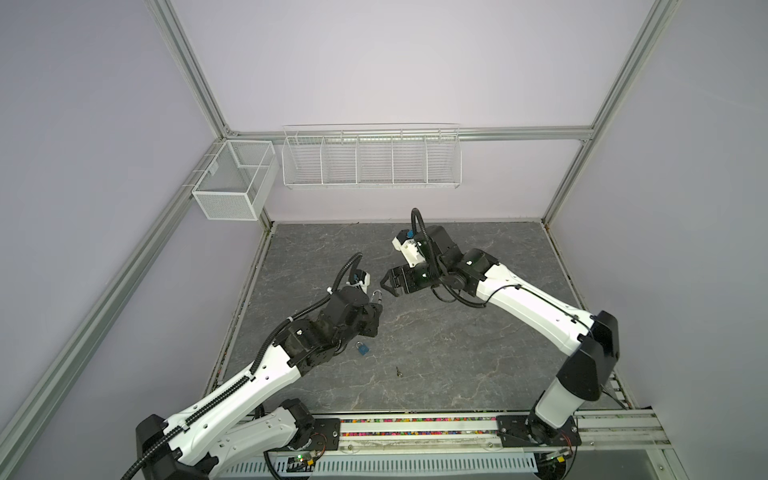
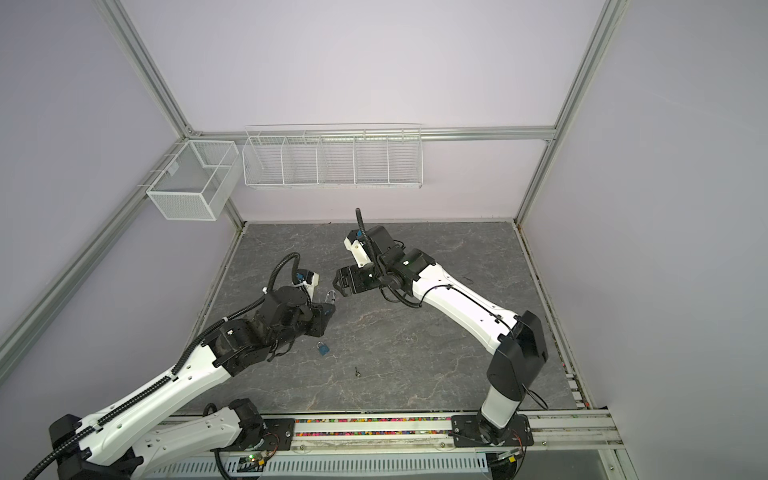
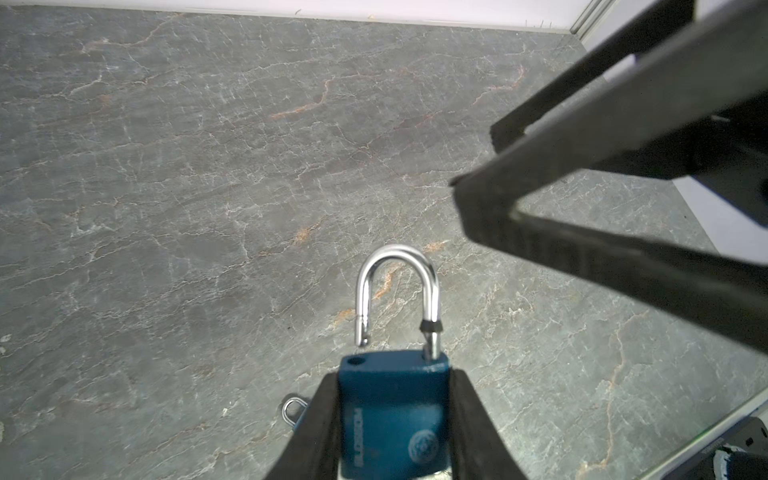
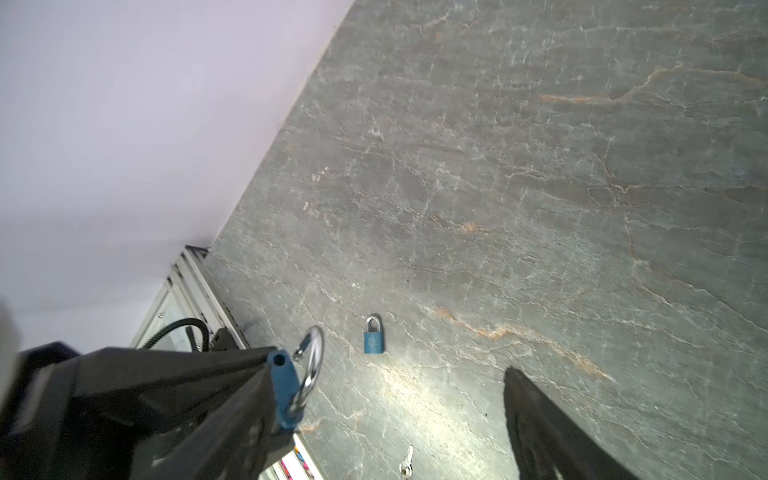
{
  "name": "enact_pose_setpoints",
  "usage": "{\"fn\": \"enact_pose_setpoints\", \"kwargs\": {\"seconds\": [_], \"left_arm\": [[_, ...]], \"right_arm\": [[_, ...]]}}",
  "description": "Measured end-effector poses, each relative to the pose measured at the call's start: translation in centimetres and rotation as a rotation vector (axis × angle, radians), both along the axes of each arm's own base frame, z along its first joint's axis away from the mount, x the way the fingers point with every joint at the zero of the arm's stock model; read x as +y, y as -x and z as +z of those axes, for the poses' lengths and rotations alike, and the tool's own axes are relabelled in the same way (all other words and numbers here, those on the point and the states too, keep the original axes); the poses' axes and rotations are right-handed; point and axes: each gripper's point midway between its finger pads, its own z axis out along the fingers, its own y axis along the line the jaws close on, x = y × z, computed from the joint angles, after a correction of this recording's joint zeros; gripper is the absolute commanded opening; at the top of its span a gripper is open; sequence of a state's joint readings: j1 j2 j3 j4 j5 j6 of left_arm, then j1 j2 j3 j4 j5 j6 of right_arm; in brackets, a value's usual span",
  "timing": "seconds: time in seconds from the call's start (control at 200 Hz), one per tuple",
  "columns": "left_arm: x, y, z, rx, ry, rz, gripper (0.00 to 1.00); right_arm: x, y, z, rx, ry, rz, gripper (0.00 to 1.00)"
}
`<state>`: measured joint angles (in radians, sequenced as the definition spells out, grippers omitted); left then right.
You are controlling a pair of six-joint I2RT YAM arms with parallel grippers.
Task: Unlock with the key
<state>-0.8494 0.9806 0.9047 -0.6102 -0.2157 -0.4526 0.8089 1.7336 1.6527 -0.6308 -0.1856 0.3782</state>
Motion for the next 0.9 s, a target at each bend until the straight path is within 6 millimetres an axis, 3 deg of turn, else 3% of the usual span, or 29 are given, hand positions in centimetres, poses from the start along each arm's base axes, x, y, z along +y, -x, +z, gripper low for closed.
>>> {"fn": "enact_pose_setpoints", "kwargs": {"seconds": [0.235, 0.53, 0.9], "left_arm": [[-0.3, -0.1, -0.8, 0.013, -0.032, -0.017, 0.00], [-0.3, -0.2, -1.0, 0.013, -0.044, -0.022, 0.00], [-0.3, -0.2, -1.1, 0.009, -0.051, -0.028, 0.00]], "right_arm": [[1.0, -0.8, -1.9, 0.024, 0.070, 0.054, 0.89], [0.9, -0.6, -3.3, 0.046, 0.133, 0.095, 0.89], [1.1, -0.9, -3.8, 0.048, 0.180, 0.130, 0.89]]}}
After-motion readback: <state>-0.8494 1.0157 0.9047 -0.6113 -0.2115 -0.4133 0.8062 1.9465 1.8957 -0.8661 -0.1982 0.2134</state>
